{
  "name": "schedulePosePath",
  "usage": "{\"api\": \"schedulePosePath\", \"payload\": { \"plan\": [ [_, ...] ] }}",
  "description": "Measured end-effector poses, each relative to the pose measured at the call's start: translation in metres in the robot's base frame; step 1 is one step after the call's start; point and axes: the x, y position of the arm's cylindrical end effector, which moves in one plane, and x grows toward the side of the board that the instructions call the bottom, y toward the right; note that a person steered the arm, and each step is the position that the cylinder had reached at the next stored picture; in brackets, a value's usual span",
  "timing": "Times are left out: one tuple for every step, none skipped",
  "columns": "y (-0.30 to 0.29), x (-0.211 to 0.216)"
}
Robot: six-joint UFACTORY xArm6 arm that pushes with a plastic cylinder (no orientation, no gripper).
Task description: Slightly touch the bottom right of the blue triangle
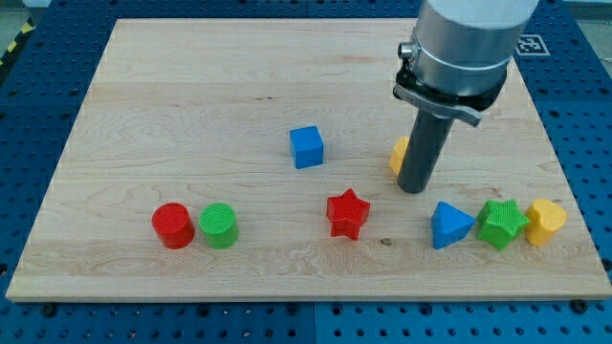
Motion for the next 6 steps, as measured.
{"api": "schedulePosePath", "payload": {
  "plan": [
    [0.0, 0.0],
    [0.0, 0.022],
    [0.0, 0.036],
    [0.0, 0.05],
    [0.0, 0.072],
    [0.004, 0.104]
  ]
}}
